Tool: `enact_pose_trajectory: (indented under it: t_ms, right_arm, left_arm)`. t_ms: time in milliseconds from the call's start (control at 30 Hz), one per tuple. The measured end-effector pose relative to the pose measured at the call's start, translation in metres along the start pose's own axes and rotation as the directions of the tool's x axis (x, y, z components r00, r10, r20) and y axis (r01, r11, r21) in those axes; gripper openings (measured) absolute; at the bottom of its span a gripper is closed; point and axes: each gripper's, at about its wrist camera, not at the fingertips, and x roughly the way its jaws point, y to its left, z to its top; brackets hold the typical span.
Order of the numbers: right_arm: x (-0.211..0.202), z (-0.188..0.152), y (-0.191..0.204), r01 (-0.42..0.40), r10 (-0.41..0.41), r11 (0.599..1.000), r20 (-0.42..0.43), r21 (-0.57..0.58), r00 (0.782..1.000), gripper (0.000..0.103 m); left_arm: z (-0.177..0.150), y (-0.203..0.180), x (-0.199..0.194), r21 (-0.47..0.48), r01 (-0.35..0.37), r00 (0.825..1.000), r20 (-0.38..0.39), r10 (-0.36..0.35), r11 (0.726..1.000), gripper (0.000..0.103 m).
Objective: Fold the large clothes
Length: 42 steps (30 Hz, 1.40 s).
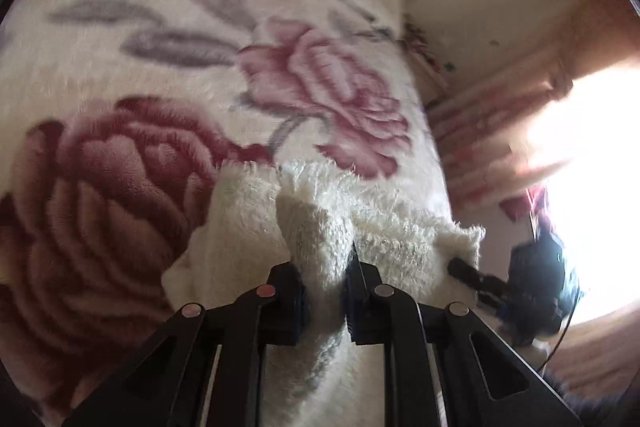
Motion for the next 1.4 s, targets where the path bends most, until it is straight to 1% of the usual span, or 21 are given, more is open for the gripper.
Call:
enact_pose_trajectory:
  t_ms: [100, 233, 333, 400, 467, 567, 633, 700, 767, 833, 900, 967, 1000, 1033, 1067, 1133, 1200, 1233, 1267, 1333, 1400]
  right_arm:
    - [0.026, 0.024, -0.009, 0.067, -0.067, 0.997, 0.008, 0.032, 0.998, 0.017]
    - [0.069, 0.038, -0.038, 0.171, -0.167, 0.983, -0.057, 0.069, 0.984, 0.017]
    - [0.092, 0.034, -0.055, 0.23, -0.223, 0.972, -0.116, 0.052, 0.968, 0.017]
    - [0.101, 0.031, -0.064, 0.23, -0.219, 0.971, -0.148, 0.063, 0.964, 0.018]
    - [0.097, 0.032, -0.063, 0.199, -0.188, 0.978, -0.146, 0.068, 0.971, 0.021]
    - [0.083, 0.031, -0.062, 0.164, -0.148, 0.983, -0.185, 0.077, 0.972, 0.046]
    - [0.069, 0.024, -0.063, 0.159, -0.146, 0.986, -0.199, 0.051, 0.969, 0.088]
    - [0.07, 0.013, -0.075, 0.121, -0.108, 0.992, -0.248, 0.038, 0.963, 0.1]
    - [0.087, 0.002, -0.097, 0.074, -0.037, 0.992, -0.326, 0.101, 0.945, 0.1]
    - [0.112, -0.006, -0.119, -0.023, 0.106, 0.976, -0.378, 0.216, 0.92, 0.1]
    - [0.136, -0.01, -0.125, -0.09, 0.192, 0.963, -0.413, 0.254, 0.89, 0.102]
    - [0.149, -0.011, -0.117, -0.122, 0.212, 0.965, -0.413, 0.234, 0.886, 0.1]
    - [0.153, -0.012, -0.11, -0.13, 0.209, 0.969, -0.412, 0.212, 0.887, 0.095]
    - [0.154, -0.014, -0.104, -0.153, 0.231, 0.963, -0.392, 0.22, 0.89, 0.071]
    - [0.152, -0.017, -0.103, -0.158, 0.244, 0.956, -0.369, 0.249, 0.897, 0.065]
    - [0.135, -0.027, -0.102, -0.13, 0.218, 0.942, -0.27, 0.309, 0.938, 0.052]
    - [0.107, -0.051, -0.102, -0.095, 0.161, 0.918, -0.144, 0.385, 0.976, 0.048]
    - [0.086, -0.075, -0.103, -0.092, 0.13, 0.886, -0.054, 0.454, 0.99, 0.047]
    - [0.072, -0.095, -0.106, -0.104, 0.114, 0.85, 0.012, 0.517, 0.993, 0.046]
    - [0.039, -0.158, -0.112, -0.162, 0.062, 0.717, 0.17, 0.678, 0.984, 0.044]
    - [0.025, -0.209, -0.106, -0.164, 0.01, 0.661, 0.211, 0.732, 0.977, 0.044]
  left_arm:
    - [0.017, 0.028, 0.041, -0.076, -0.023, 0.997, -0.077, 0.018, 0.997, 0.013]
    - [0.015, 0.056, 0.08, -0.131, -0.043, 0.984, -0.18, 0.019, 0.99, 0.014]
    - [0.006, 0.063, 0.08, -0.15, -0.016, 0.985, -0.174, -0.01, 0.989, 0.015]
    - [0.003, 0.063, 0.075, -0.154, -0.009, 0.987, -0.161, -0.016, 0.988, 0.015]
    - [-0.001, 0.063, 0.07, -0.16, -0.002, 0.988, -0.152, -0.022, 0.987, 0.015]
    - [-0.007, 0.063, 0.062, -0.159, 0.002, 0.989, -0.146, -0.025, 0.987, 0.018]
    - [-0.013, 0.066, 0.058, -0.184, 0.028, 0.988, -0.143, -0.055, 0.983, 0.021]
    - [-0.018, 0.069, 0.053, -0.226, 0.075, 0.986, -0.129, -0.106, 0.971, 0.024]
    - [-0.022, 0.071, 0.047, -0.281, 0.118, 0.983, -0.105, -0.153, 0.952, 0.027]
    - [-0.025, 0.068, 0.038, -0.319, 0.173, 0.978, -0.059, -0.202, 0.932, 0.046]
    - [-0.028, 0.061, 0.024, -0.334, 0.237, 0.969, 0.011, -0.248, 0.912, 0.058]
    - [-0.03, 0.054, 0.01, -0.331, 0.27, 0.962, 0.064, -0.264, 0.904, 0.059]
    - [-0.031, 0.051, 0.003, -0.328, 0.282, 0.959, 0.087, -0.268, 0.901, 0.059]
    - [-0.033, 0.048, -0.006, -0.327, 0.286, 0.958, 0.117, -0.262, 0.901, 0.059]
    - [-0.035, 0.047, -0.012, -0.329, 0.289, 0.957, 0.136, -0.258, 0.899, 0.059]
    - [-0.041, 0.043, -0.03, -0.33, 0.305, 0.949, 0.185, -0.256, 0.893, 0.059]
    - [-0.049, 0.038, -0.047, -0.321, 0.291, 0.95, 0.207, -0.234, 0.901, 0.059]
    - [-0.053, 0.036, -0.055, -0.312, 0.28, 0.952, 0.213, -0.22, 0.908, 0.059]
    - [-0.06, 0.032, -0.069, -0.3, 0.246, 0.957, 0.223, -0.183, 0.922, 0.059]
    - [-0.069, 0.027, -0.083, -0.275, 0.22, 0.961, 0.228, -0.159, 0.936, 0.059]
    - [-0.081, 0.023, -0.098, -0.256, 0.169, 0.967, 0.23, -0.11, 0.952, 0.059]
